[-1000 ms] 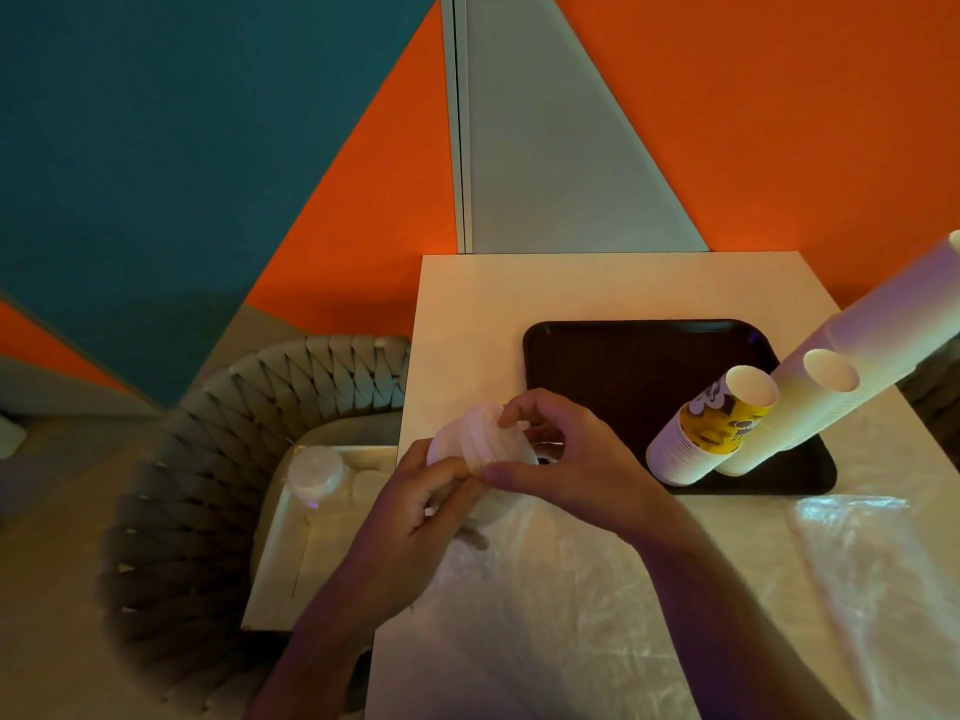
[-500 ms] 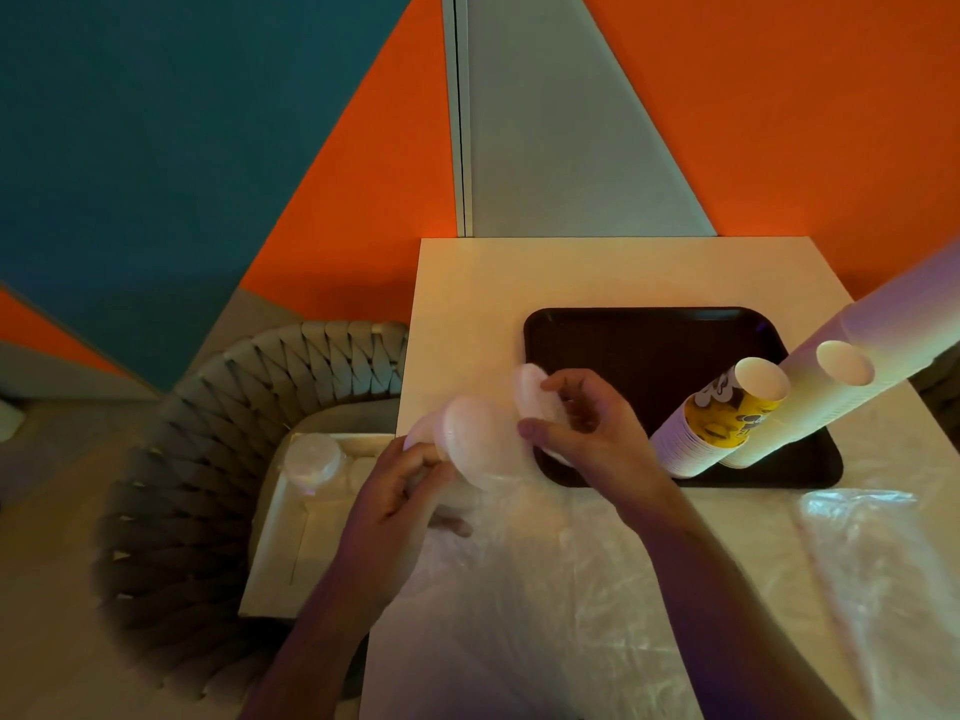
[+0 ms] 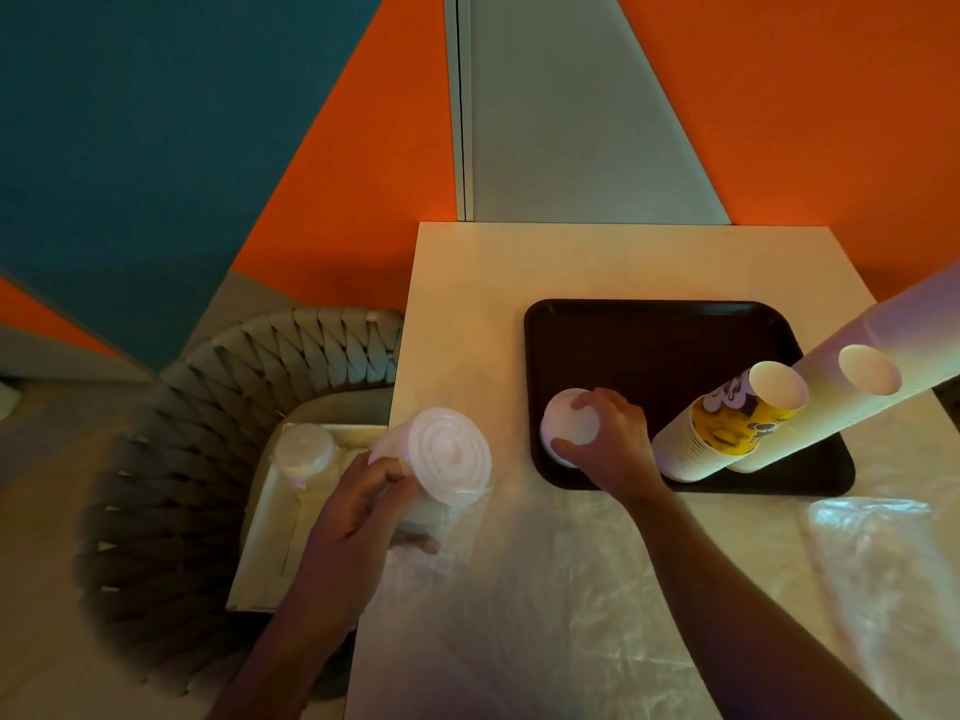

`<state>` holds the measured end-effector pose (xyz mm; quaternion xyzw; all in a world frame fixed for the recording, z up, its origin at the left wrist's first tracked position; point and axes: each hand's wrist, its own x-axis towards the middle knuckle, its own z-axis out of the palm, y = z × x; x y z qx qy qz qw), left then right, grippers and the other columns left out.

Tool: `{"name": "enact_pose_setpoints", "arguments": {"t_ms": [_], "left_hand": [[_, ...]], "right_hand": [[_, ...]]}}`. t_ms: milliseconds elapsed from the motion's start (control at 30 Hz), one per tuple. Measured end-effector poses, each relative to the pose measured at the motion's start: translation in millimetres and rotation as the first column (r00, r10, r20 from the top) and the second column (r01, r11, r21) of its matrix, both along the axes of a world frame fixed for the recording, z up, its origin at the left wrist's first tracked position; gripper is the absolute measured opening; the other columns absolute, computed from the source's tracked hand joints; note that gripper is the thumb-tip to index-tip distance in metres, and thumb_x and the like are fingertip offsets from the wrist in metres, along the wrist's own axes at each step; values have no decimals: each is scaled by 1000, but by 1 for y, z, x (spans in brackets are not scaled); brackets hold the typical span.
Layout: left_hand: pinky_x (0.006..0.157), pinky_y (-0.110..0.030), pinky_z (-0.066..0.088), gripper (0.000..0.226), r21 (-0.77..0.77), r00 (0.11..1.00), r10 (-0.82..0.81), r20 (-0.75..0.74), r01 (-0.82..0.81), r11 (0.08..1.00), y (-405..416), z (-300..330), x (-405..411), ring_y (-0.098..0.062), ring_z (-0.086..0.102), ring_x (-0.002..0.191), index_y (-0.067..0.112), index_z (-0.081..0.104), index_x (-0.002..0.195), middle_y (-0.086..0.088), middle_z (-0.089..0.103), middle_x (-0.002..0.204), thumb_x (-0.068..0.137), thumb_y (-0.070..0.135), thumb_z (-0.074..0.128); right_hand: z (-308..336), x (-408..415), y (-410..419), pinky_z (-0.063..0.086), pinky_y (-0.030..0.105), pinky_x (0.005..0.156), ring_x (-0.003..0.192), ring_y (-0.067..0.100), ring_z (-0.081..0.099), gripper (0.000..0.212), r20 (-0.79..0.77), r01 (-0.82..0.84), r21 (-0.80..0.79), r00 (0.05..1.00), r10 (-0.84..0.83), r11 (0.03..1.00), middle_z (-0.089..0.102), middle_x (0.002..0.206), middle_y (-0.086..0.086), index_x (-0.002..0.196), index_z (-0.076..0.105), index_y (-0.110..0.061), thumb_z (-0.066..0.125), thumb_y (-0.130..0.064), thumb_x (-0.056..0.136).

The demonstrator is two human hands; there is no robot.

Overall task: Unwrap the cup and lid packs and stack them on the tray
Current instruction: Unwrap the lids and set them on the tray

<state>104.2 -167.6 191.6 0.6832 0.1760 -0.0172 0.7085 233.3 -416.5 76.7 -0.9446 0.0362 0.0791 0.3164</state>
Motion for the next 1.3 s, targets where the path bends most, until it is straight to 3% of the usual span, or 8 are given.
{"name": "enact_pose_setpoints", "arguments": {"t_ms": [233, 500, 733, 867, 1000, 1100, 1200, 1300], "left_hand": [[57, -27, 57, 20, -4, 1000, 0, -26, 0, 1000, 0, -1, 3, -18, 65, 81, 2, 68, 90, -1, 61, 108, 98, 0, 50], [57, -28, 57, 20, 11, 1000, 5, -13, -4, 1000, 0, -3, 8, -16, 65, 82, 0, 68, 90, -10, 58, 115, 98, -1, 50], [57, -30, 58, 21, 3, 1000, -9, 23, 9, 1000, -2, -2, 8, -8, 65, 81, 2, 68, 86, -4, 59, 111, 97, -1, 51], [57, -31, 59, 34, -16, 999, -19, 48, 20, 1000, -3, -3, 8, -7, 65, 82, 19, 74, 74, 8, 62, 102, 96, 2, 53], [60, -30, 58, 19, 18, 995, -51, 81, 50, 999, -5, -5, 6, -14, 64, 87, 24, 72, 73, 10, 59, 99, 87, 19, 59], [61, -30, 59, 24, 92, 992, -87, 95, 78, 993, -7, -7, 5, -19, 64, 90, 27, 71, 76, 8, 57, 101, 96, 16, 63], [61, -30, 59, 14, 90, 986, -121, 118, 110, 990, -10, -2, 6, -18, 65, 91, 34, 74, 79, 8, 59, 103, 84, 31, 62], [60, -30, 59, 20, 90, 984, -133, 122, 122, 988, -11, -1, 7, -20, 67, 94, 42, 75, 83, 1, 62, 109, 84, 31, 59]], "right_hand": [[-5, 0, 2, 39, 41, 103, 136, 31, 35, 63, -2, -47, -49, 999, 47, 998, 44, 149, 2, 129, 56, -20, 87, -35, 76], [-14, -5, 0, 37, 33, 94, 132, 28, 38, 65, -5, -18, -37, 1000, 18, 999, 44, 146, 1, 125, 56, -22, 90, -38, 71], [-20, -7, -3, 41, 35, 94, 133, 30, 39, 63, -23, 20, 15, 1000, -20, 1000, 40, 149, 1, 119, 57, -23, 91, -41, 69], [-7, -10, 1, 42, 45, 103, 137, 28, 32, 60, 49, 70, 20, 996, -70, 997, 34, 154, -3, 118, 58, -28, 87, -50, 71], [39, -19, 25, 45, 31, 91, 119, 15, 52, 27, 212, 41, 299, 971, -108, 953, 56, 127, -6, 104, 64, -27, 80, -36, 84], [78, -35, 50, 52, 25, 86, 107, 2, 60, 19, 126, -37, 563, 991, -41, 825, 63, 113, -18, 92, 66, -35, 81, -36, 81], [96, -50, 61, 53, 23, 89, 112, 0, 59, 25, 41, -172, 608, 982, 186, 775, 59, 121, -26, 95, 63, -38, 82, -41, 78], [105, -60, 65, 52, 23, 93, 117, 1, 57, 33, 52, -254, 585, 960, 277, 770, 56, 126, -26, 100, 63, -36, 81, -45, 74]]}}
